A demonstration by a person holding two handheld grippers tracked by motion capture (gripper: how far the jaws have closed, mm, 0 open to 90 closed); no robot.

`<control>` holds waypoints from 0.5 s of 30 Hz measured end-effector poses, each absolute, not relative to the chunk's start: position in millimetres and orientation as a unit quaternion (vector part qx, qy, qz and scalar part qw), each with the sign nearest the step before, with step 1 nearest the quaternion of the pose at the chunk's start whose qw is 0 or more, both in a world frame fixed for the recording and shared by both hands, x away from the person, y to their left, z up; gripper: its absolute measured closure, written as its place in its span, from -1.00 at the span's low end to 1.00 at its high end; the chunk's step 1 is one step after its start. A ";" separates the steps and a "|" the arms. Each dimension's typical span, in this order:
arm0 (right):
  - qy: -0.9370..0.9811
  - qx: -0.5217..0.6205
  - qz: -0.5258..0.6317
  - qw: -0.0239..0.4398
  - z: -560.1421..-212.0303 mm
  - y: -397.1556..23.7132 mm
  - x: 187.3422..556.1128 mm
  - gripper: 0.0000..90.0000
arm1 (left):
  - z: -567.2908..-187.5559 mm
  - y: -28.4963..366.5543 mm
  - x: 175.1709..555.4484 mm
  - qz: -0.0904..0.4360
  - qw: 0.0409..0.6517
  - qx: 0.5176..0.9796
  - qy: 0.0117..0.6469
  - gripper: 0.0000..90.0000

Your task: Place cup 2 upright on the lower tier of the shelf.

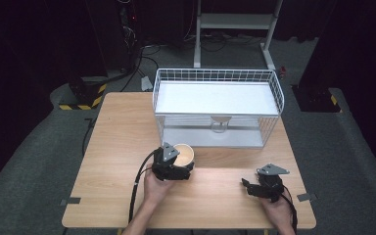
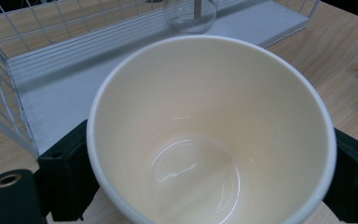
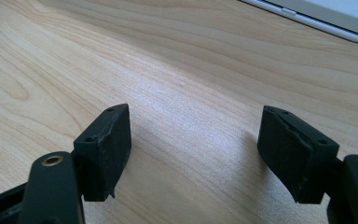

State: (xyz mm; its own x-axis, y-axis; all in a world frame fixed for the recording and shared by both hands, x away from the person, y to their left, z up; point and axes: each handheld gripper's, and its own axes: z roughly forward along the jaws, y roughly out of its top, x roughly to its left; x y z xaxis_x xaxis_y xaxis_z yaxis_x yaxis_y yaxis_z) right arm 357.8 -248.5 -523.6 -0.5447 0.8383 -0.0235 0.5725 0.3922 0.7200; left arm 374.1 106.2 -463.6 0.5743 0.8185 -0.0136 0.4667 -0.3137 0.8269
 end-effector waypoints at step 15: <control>0.811 0.435 0.339 0.196 -523.5 -248.5 357.8 -0.42 | -456.5 97.9 392.1 0.212 0.413 0.784 0.411 -0.79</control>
